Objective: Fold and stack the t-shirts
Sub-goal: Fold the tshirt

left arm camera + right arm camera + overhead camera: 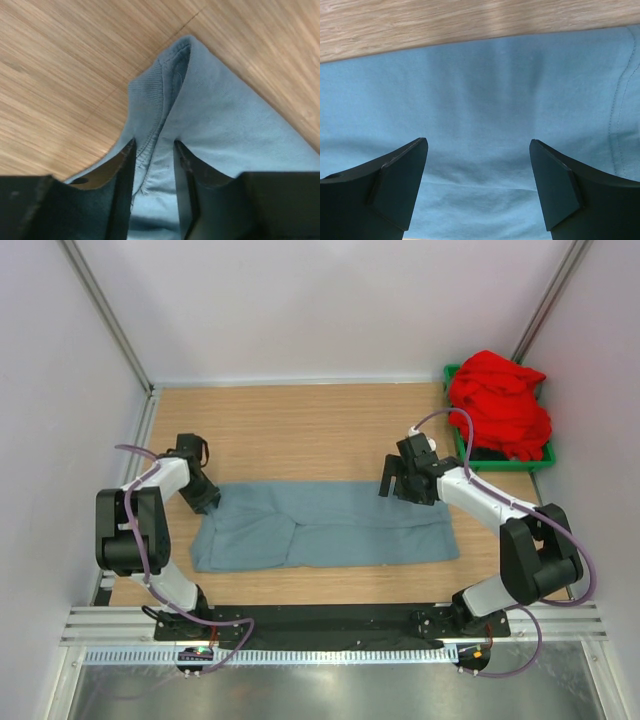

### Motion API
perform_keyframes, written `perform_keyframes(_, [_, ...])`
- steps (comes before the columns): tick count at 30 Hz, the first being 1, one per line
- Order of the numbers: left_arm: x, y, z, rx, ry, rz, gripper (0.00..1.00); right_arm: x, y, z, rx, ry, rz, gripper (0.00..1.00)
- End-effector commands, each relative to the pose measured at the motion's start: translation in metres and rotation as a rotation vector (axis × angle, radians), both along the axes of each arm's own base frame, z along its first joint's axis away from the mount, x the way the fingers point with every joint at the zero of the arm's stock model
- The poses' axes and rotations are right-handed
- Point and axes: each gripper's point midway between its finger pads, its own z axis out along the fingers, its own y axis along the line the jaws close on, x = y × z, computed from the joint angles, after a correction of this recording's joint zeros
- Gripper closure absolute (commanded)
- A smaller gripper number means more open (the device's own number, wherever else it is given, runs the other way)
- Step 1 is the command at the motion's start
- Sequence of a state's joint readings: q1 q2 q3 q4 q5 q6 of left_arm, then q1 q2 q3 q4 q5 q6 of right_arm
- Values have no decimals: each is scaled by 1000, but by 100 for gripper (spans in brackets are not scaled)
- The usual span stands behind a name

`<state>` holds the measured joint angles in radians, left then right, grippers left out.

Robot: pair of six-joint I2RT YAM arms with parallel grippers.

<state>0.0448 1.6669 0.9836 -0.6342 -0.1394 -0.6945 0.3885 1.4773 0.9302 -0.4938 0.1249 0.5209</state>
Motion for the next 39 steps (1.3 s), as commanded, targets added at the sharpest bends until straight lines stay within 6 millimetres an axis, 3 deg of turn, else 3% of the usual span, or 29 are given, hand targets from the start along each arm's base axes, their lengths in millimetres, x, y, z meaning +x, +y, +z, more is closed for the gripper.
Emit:
perform_keyframes(1, [20, 2, 10, -1, -116, 33, 65, 3, -1, 12, 1, -51, 10, 11])
perform_keyframes(3, [26, 4, 11, 6, -135, 32, 71, 2, -2, 11, -1, -49, 8, 11])
perform_keyframes(7, [32, 4, 16, 8, -144, 24, 94, 0, -3, 8, -5, -44, 5, 11])
perform_keyframes(10, [36, 3, 24, 2, -163, 22, 99, -1, -3, 8, -6, -39, 7, 11])
perform_keyframes(12, [37, 3, 28, 1, -163, 20, 96, -1, -3, 8, -7, -40, 5, 11])
perform_keyframes(15, [35, 3, 32, 4, -160, 18, 70, -2, -4, 7, -9, -37, 6, 11])
perform_keyframes(16, [33, 3, 33, 3, -155, 18, 69, -1, -4, 7, -8, -37, 3, 11])
perform_keyframes(24, [31, 1, 38, 1, -169, 12, 71, -4, -4, 2, -8, -26, 4, 11])
perform_keyframes(39, [30, -1, 19, 25, -123, 6, 73, -6, -6, -1, -19, -17, 5, 11])
